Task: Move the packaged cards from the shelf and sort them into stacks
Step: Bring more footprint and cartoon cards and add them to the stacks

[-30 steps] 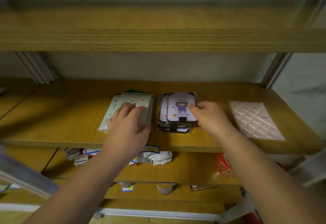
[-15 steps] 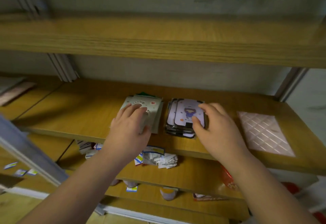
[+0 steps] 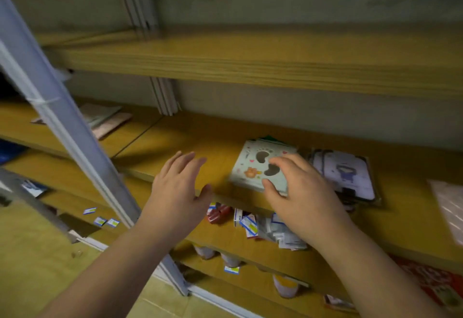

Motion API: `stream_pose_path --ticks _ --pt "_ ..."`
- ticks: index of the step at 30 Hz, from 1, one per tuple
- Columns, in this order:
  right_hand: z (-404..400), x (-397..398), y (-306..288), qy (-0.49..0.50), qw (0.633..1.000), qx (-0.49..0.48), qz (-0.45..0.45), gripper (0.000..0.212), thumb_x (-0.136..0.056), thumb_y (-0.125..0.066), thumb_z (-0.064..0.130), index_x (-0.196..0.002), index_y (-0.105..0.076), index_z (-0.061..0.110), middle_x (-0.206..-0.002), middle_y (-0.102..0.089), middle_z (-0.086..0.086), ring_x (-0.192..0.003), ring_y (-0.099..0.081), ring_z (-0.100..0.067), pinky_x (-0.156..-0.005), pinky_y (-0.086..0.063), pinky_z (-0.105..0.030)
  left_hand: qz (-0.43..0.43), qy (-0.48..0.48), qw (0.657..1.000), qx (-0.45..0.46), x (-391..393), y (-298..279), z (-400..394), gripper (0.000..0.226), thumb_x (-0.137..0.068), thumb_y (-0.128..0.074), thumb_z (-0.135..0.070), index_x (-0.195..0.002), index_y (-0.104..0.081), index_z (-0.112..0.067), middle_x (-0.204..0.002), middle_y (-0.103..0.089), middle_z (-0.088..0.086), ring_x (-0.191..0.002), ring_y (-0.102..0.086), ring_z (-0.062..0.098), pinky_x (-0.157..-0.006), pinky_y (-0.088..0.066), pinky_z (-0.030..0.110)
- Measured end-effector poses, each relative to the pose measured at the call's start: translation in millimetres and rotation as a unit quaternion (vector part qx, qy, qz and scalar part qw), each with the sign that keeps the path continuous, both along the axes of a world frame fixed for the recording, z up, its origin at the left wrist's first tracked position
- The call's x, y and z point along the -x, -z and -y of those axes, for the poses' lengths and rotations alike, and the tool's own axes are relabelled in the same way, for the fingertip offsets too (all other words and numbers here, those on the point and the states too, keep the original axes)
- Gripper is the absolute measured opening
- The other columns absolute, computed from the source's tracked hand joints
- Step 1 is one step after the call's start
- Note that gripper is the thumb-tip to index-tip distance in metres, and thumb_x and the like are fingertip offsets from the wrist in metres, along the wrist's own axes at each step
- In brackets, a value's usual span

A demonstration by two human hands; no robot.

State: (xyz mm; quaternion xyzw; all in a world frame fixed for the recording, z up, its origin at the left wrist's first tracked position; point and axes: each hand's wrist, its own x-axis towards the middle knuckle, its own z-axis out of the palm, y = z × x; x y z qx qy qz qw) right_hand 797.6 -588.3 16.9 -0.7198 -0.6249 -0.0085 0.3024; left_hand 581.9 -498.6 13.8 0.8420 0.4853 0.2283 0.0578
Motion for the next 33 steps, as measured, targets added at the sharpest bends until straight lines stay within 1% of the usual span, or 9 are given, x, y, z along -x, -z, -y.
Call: stream_pose_path --ticks 3,5,11,13,16,20,25,29,33 --pt "-21.2 39.8 -2.9 -0.013 1.000 0.003 0.006 0.042 -0.092 -0.058 0.040 -0.128 -0.060 0.019 -0.127 -0.059 0.002 -0.116 -0.056 -0.020 -0.096 -0.047 -0.037 0.003 -0.018 1.000 -0.008 40.3 -2.7 -13.3 0.059 -0.090 -0.065 -0.032 -0.145 -0.049 -0.018 -0.154 -0.044 0.004 -0.150 -0.024 0.025 -0.118 -0.022 0.039" --pt "-35.9 69.7 -4.3 -0.019 1.000 0.005 0.015 0.043 -0.093 -0.055 0.044 -0.130 -0.057 0.024 -0.129 -0.056 0.006 -0.117 -0.054 -0.015 -0.095 -0.046 -0.033 0.013 -0.020 1.000 -0.012 71.0 -5.2 -21.9 0.059 -0.092 -0.062 -0.034 -0.147 -0.045 -0.021 -0.156 -0.041 0.000 -0.150 -0.021 0.022 -0.118 -0.019 0.036" --pt "-82.2 175.5 -5.8 -0.041 0.999 0.013 0.011 0.045 -0.094 -0.054 0.047 -0.135 -0.052 0.029 -0.134 -0.051 0.013 -0.121 -0.048 -0.007 -0.092 -0.037 -0.022 0.055 -0.042 0.997 -0.027 191.3 -11.6 -46.4 0.054 -0.092 -0.059 -0.034 -0.143 -0.051 -0.022 -0.152 -0.046 -0.003 -0.149 -0.026 0.018 -0.118 -0.024 0.037" --pt "-97.8 213.9 -4.4 -0.048 0.999 0.014 0.004 0.044 -0.094 -0.057 0.045 -0.135 -0.054 0.029 -0.135 -0.051 0.014 -0.121 -0.048 -0.007 -0.091 -0.035 -0.020 0.058 -0.056 0.996 -0.030 233.8 -11.9 -59.5 0.054 -0.091 -0.058 -0.035 -0.143 -0.050 -0.025 -0.152 -0.047 -0.004 -0.149 -0.027 0.018 -0.119 -0.029 0.042" --pt "-123.0 270.0 -1.2 -0.069 0.998 0.010 0.006 0.044 -0.093 -0.056 0.045 -0.135 -0.054 0.029 -0.133 -0.051 0.016 -0.117 -0.047 -0.003 -0.091 -0.036 -0.019 0.072 -0.078 0.994 -0.024 291.4 -11.4 -80.6 0.057 -0.088 -0.055 -0.037 -0.142 -0.052 -0.020 -0.148 -0.051 0.001 -0.146 -0.033 0.023 -0.116 -0.034 0.049" --pt "-152.6 336.9 -0.8 -0.090 0.996 0.008 -0.018 0.044 -0.093 -0.057 0.045 -0.135 -0.052 0.033 -0.124 -0.045 0.025 -0.112 -0.043 0.005 -0.091 -0.041 -0.020 0.071 -0.103 0.992 0.002 354.1 -6.8 -104.5 0.058 -0.089 -0.058 -0.037 -0.144 -0.051 -0.021 -0.149 -0.050 -0.001 -0.146 -0.033 0.021 -0.116 -0.033 0.046" --pt "-188.3 395.4 2.8 -0.126 0.992 0.029 -0.001 0.043 -0.095 -0.054 0.045 -0.135 -0.051 0.031 -0.132 -0.050 0.017 -0.120 -0.045 -0.002 -0.096 -0.035 -0.019 0.065 -0.108 0.992 0.021 402.9 5.5 -141.0 0.057 -0.092 -0.061 -0.035 -0.146 -0.047 -0.024 -0.151 -0.047 -0.005 -0.146 -0.028 0.016 -0.115 -0.026 0.036" --pt "-231.2 429.4 0.0 -0.142 0.989 0.030 0.014 0.044 -0.094 -0.055 0.044 -0.135 -0.054 0.028 -0.131 -0.053 0.013 -0.119 -0.049 -0.006 -0.099 -0.043 -0.026 0.078 -0.120 0.989 0.022 422.4 13.9 -171.5 0.058 -0.091 -0.058 -0.039 -0.147 -0.045 -0.027 -0.152 -0.045 -0.007 -0.146 -0.026 0.013 -0.113 -0.023 0.033" --pt "-280.9 451.6 0.7 -0.133 0.991 0.011 0.017 0.045 -0.093 -0.055 0.045 -0.134 -0.054 0.027 -0.131 -0.054 0.012 -0.119 -0.049 -0.009 -0.095 -0.043 -0.028 0.059 -0.125 0.990 0.015 437.8 14.5 -213.0 0.058 -0.091 -0.058 -0.040 -0.146 -0.046 -0.026 -0.152 -0.045 -0.006 -0.147 -0.026 0.013 -0.114 -0.024 0.032"
